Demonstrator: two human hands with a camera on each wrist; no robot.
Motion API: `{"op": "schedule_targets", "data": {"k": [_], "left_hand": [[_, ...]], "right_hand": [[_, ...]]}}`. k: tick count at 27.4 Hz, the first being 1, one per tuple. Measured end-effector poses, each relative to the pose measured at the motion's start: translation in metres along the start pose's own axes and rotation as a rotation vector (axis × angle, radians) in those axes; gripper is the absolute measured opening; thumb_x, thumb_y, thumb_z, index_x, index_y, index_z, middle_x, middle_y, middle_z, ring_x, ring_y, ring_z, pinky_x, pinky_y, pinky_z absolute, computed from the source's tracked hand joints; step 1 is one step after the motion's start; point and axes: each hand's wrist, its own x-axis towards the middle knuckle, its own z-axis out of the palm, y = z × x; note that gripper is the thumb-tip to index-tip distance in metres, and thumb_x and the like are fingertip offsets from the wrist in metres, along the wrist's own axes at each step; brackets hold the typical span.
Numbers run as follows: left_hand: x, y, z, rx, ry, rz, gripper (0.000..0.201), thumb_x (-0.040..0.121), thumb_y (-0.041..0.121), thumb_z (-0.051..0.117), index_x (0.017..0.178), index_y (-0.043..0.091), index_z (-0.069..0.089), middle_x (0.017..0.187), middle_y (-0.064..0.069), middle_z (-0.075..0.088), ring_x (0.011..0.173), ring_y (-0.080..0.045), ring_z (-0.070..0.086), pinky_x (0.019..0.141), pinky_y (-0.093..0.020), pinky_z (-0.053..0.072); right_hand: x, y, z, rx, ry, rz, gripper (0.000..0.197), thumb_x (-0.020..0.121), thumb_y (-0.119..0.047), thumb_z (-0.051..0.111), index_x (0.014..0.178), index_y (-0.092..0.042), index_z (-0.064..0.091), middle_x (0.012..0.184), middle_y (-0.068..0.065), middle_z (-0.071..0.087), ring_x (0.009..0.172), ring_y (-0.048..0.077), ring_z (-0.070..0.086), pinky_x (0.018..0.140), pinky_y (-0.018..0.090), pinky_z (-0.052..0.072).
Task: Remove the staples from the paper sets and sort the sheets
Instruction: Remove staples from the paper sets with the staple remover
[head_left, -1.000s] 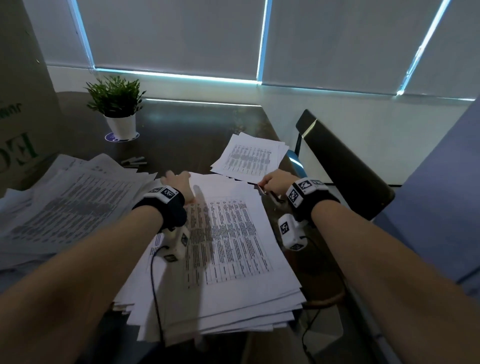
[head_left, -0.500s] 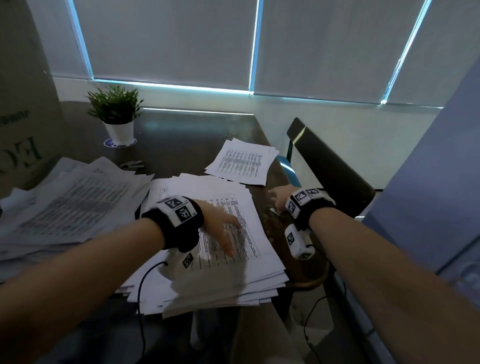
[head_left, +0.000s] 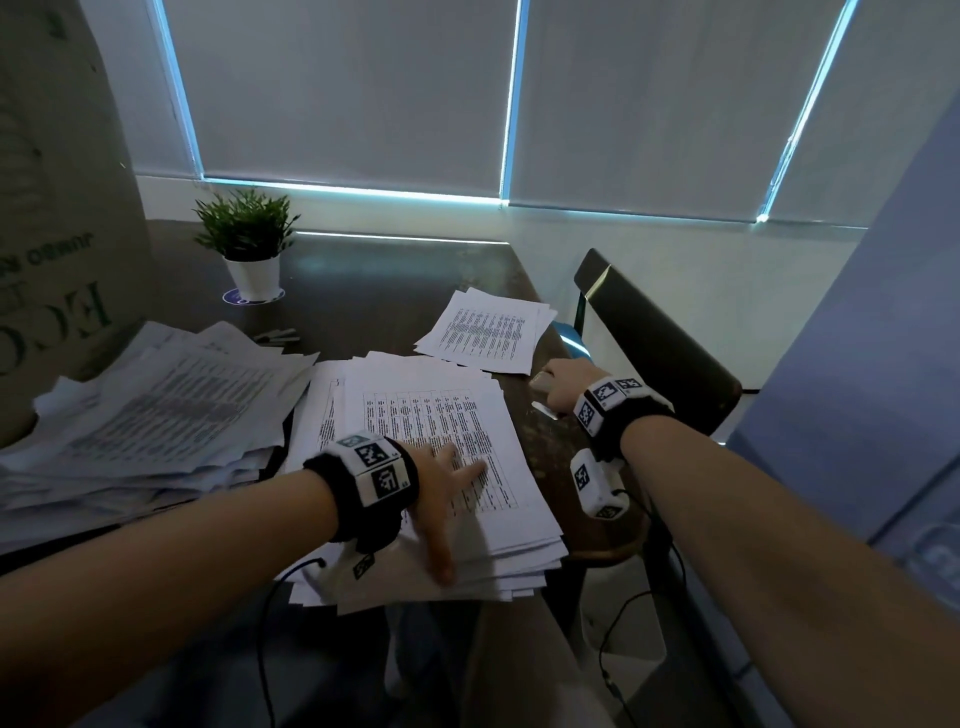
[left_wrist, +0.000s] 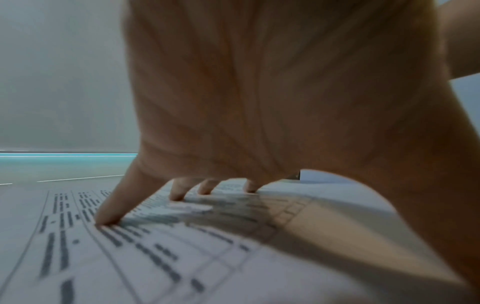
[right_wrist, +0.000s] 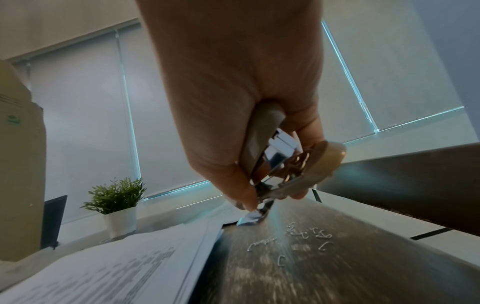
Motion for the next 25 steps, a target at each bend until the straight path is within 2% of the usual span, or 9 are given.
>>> {"op": "schedule_targets", "data": {"k": [7, 9, 10, 13, 15, 17, 19, 23, 25], "left_hand": [[-0.002, 0.011, 0.018, -0.036, 0.055, 0.005, 0.145, 0.050, 0.067, 0.080, 0.142, 0.040, -0.029, 0.155, -0.008, -0.027, 0.142, -0.040, -0.020, 0.108, -0.068, 0.005], [-0.003, 0.012, 0.019, -0.008, 0.118, 0.026, 0.134, 0.055, 0.063, 0.079, 0.147, 0.037, -0.015, 0.158, -0.009, -0.011, 0.144, -0.042, -0.003, 0.108, -0.067, 0.019], [-0.004, 0.012, 0.017, -0.006, 0.156, 0.050, 0.120, 0.060, 0.058, 0.076, 0.148, 0.034, -0.001, 0.155, -0.011, 0.005, 0.141, -0.042, 0.015, 0.106, -0.063, 0.030], [-0.015, 0.004, -0.006, -0.047, 0.252, 0.188, 0.051, 0.082, 0.031, 0.062, 0.129, 0.018, 0.047, 0.122, -0.011, 0.052, 0.107, -0.028, 0.055, 0.089, -0.042, 0.051], [-0.024, -0.006, -0.024, -0.086, 0.352, 0.195, 0.024, 0.088, 0.012, 0.051, 0.109, 0.011, 0.060, 0.100, -0.007, 0.062, 0.092, -0.023, 0.059, 0.079, -0.033, 0.050], [-0.029, -0.021, -0.040, -0.123, 0.539, 0.143, 0.024, 0.087, 0.005, 0.046, 0.104, 0.009, 0.061, 0.099, -0.010, 0.063, 0.095, -0.024, 0.058, 0.075, -0.027, 0.041], [-0.029, -0.038, -0.054, -0.143, 0.705, 0.061, 0.027, 0.088, 0.006, 0.044, 0.110, 0.013, 0.058, 0.104, -0.013, 0.062, 0.096, -0.028, 0.059, 0.074, -0.030, 0.040], [-0.030, -0.067, -0.090, -0.030, 1.017, -0.174, 0.030, 0.090, 0.004, 0.042, 0.118, 0.014, 0.048, 0.101, -0.015, 0.066, 0.089, -0.038, 0.065, 0.071, -0.042, 0.048], [-0.032, -0.081, -0.109, -0.078, 1.191, -0.216, 0.033, 0.088, 0.000, 0.042, 0.119, 0.013, 0.046, 0.102, -0.014, 0.065, 0.086, -0.040, 0.065, 0.069, -0.043, 0.049]], "right_hand": [[-0.003, -0.001, 0.013, 0.104, 0.049, 0.004, 0.037, 0.093, -0.017, 0.057, 0.129, -0.012, 0.051, 0.125, 0.008, 0.058, 0.108, 0.023, 0.059, 0.084, 0.030, 0.045], [-0.004, -0.003, 0.013, 0.138, 0.060, 0.038, 0.036, 0.093, -0.019, 0.058, 0.128, -0.011, 0.050, 0.124, 0.010, 0.059, 0.106, 0.025, 0.060, 0.082, 0.031, 0.045], [-0.004, -0.004, 0.013, 0.154, 0.063, 0.045, 0.035, 0.095, -0.020, 0.056, 0.128, -0.009, 0.050, 0.123, 0.013, 0.059, 0.107, 0.026, 0.060, 0.083, 0.031, 0.046], [-0.005, -0.002, 0.012, 0.302, 0.037, 0.101, 0.035, 0.097, -0.020, 0.054, 0.128, -0.004, 0.052, 0.123, 0.018, 0.058, 0.108, 0.030, 0.058, 0.086, 0.032, 0.047], [0.000, 0.002, 0.010, 0.574, 0.000, 0.169, 0.039, 0.090, -0.021, 0.062, 0.124, -0.001, 0.056, 0.113, 0.017, 0.062, 0.098, 0.030, 0.061, 0.077, 0.031, 0.046], [0.005, 0.005, 0.009, 1.047, -0.061, 0.251, 0.041, 0.085, -0.028, 0.064, 0.116, -0.002, 0.060, 0.092, 0.013, 0.067, 0.076, 0.026, 0.064, 0.065, 0.031, 0.049], [0.008, 0.008, 0.006, 1.414, -0.150, 0.236, 0.026, 0.091, -0.031, 0.058, 0.103, -0.008, 0.060, 0.073, 0.008, 0.066, 0.060, 0.020, 0.062, 0.057, 0.030, 0.048], [0.005, 0.010, -0.008, 1.823, -0.245, 0.126, 0.026, 0.098, -0.032, 0.055, 0.090, -0.009, 0.064, 0.092, 0.018, 0.070, 0.072, 0.029, 0.071, 0.084, 0.038, 0.054], [0.014, 0.007, -0.011, 1.962, -0.228, 0.072, 0.029, 0.097, -0.033, 0.056, 0.101, -0.006, 0.066, 0.098, 0.022, 0.069, 0.076, 0.031, 0.072, 0.076, 0.037, 0.058]]}}
